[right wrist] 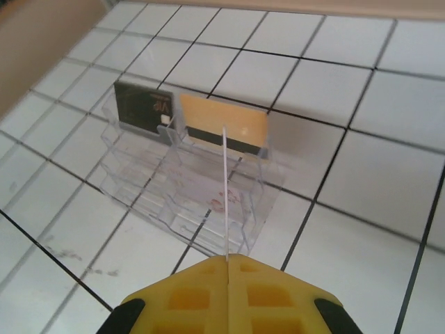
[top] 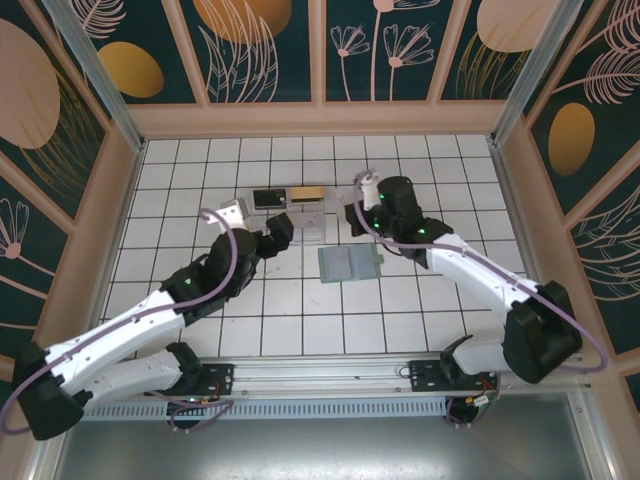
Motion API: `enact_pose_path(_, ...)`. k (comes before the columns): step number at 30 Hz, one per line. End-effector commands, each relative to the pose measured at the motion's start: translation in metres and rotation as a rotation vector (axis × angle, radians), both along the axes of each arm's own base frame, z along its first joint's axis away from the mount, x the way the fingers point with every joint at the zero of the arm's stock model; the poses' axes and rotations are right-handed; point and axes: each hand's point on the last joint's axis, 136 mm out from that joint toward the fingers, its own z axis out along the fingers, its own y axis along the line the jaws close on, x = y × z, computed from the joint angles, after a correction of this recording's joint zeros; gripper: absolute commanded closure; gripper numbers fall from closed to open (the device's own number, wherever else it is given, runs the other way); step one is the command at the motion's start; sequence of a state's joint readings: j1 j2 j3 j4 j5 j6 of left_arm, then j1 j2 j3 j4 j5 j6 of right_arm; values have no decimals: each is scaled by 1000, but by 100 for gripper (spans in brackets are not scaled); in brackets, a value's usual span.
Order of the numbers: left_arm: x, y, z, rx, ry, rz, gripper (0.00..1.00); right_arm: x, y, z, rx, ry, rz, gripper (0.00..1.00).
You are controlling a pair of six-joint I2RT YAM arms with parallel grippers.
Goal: Take the credit cards out of the card holder
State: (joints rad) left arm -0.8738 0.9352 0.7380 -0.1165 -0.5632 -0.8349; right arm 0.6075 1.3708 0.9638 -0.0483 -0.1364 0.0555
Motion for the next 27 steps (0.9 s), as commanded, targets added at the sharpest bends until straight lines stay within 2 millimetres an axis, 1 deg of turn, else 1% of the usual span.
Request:
enact_pose_path(1,-8,32,-4,21,-23,93,1,6,15,-11,-235,-129,130,100)
enact_pose_path(5,-20,53,-1,-4,-60,120,1,8,35,-35,-477,-191,275,100)
enact_pose_path(6,-22,56,0,-7,-65,125,1,10,38,-36,-509,-194,291,100)
enact_pose_path(8,-26,62,0,-8,-75,129,1,16,45,-33,-528,-184,308,100)
enact_pose_path(10,-29,67,0,-12,-82,131,1,17,53,-32,-558,-170,357,100)
enact_pose_path(11,-30,68,0,-9,-84,129,1,13,59,-35,-578,-152,429,100)
enact_pose_path(12,-32,69,0,-11,-86,127,1,12,63,-36,-604,-145,468,100)
enact_pose_path(14,-34,73,-1,-10,-87,131,1,16,69,-40,-665,-153,501,100)
enact_pose_path(17,-38,77,-4,-21,-91,130,1,14,78,-45,-716,-199,569,100)
enact_pose_path(19,-40,79,-5,-28,-93,127,1,16,77,-50,-798,-246,568,100)
enact_pose_path(20,-41,80,-5,-31,-95,128,1,13,78,-52,-824,-265,585,100)
enact_pose_path(23,-43,82,-6,-36,-101,125,1,7,79,-55,-887,-320,625,100)
enact_pose_path(27,-44,80,-7,-34,-100,114,1,7,77,-59,-941,-353,662,100)
